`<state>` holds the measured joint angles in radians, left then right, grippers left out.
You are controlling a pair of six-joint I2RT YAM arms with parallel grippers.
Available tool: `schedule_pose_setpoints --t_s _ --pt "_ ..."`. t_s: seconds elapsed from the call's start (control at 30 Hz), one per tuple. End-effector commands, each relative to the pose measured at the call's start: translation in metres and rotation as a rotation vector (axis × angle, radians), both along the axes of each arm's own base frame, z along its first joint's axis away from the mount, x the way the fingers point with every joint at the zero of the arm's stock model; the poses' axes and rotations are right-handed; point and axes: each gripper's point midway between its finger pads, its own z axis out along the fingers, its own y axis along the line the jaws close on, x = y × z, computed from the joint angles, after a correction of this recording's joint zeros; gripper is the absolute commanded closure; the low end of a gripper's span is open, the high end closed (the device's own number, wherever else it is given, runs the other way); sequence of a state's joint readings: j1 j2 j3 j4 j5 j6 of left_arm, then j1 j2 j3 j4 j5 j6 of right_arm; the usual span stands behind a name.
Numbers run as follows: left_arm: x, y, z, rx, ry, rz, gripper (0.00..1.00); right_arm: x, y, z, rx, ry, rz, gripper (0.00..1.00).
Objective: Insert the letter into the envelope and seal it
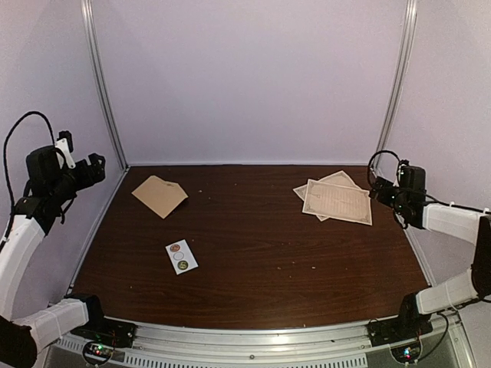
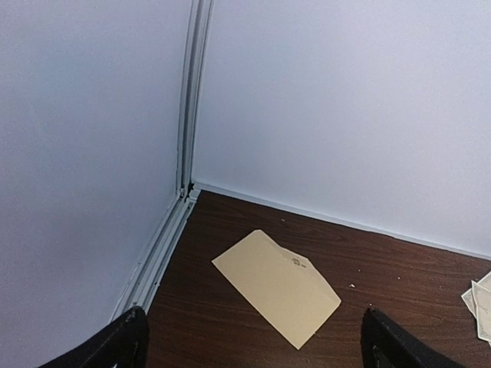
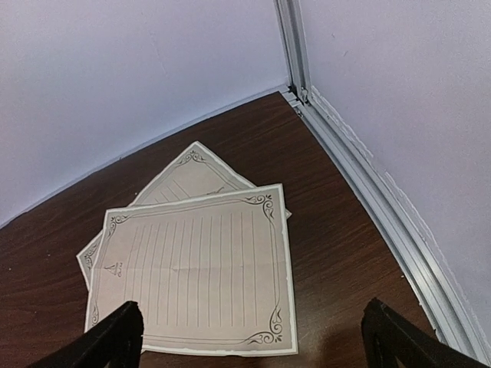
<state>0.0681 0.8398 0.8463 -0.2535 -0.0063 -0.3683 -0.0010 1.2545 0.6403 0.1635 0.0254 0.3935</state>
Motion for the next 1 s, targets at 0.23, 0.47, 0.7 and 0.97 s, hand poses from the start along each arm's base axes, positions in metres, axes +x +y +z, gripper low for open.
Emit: schedule_pose_setpoints --t_s 0.23,0.47,0.7,0.97 --pt "-0.014 0.015 -0.028 0.163 0.002 0.060 0.02 0.039 0.030 -0.040 -0.094 0.288 0.128 0.10" --pt "-0.028 0.016 -0.014 0.191 -0.054 0.069 0.02 0.046 0.068 -0.093 0.015 0.406 0.276 0.23" --pt "-0.035 0.024 -0.001 0.203 -0.093 0.120 0.02 0.039 0.083 -0.125 0.058 0.477 0.315 0.24" --pt "-0.029 0.007 -0.010 0.218 -0.074 0.010 0.02 0.014 0.082 -0.147 0.086 0.551 0.297 0.24"
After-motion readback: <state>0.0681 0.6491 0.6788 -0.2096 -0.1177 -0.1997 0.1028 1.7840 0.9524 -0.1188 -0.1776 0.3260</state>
